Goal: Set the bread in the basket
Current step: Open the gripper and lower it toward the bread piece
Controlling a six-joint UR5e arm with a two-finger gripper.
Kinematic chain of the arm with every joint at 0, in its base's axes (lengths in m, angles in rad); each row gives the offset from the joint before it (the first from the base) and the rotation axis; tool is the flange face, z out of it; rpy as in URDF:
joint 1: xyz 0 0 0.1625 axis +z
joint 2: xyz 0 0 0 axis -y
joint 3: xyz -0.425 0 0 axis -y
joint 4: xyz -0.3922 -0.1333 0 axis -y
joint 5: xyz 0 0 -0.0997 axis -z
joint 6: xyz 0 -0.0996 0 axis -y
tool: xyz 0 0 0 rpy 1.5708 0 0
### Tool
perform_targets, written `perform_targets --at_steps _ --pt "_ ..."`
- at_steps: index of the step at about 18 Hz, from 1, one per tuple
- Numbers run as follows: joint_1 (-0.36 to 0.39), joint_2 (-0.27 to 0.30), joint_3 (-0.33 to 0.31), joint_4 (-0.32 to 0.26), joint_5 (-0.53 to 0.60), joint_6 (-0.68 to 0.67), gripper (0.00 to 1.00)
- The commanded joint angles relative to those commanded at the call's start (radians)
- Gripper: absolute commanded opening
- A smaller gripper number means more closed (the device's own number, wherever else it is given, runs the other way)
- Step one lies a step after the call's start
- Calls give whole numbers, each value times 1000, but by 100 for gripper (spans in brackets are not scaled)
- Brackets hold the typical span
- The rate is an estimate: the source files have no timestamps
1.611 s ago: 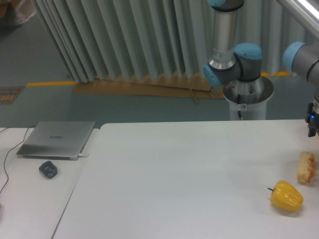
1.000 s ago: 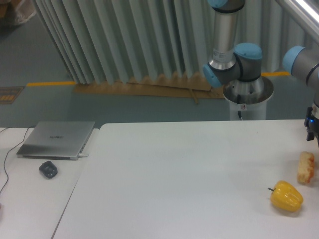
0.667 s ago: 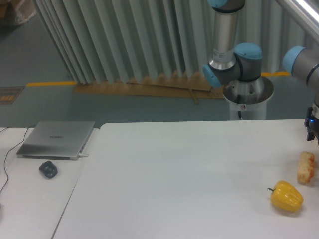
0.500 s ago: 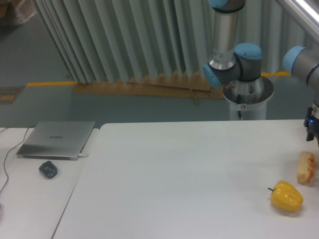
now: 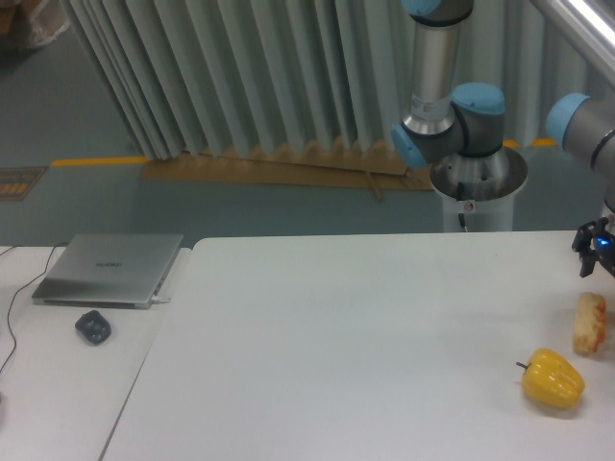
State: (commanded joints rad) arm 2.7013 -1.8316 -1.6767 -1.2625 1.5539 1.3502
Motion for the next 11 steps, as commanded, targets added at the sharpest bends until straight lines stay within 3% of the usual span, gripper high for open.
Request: perform_targets --at_steps 4,11 --pt "5 -11 29 2 9 -11 100" --pt "-40 -8 23 8 54 -19 100"
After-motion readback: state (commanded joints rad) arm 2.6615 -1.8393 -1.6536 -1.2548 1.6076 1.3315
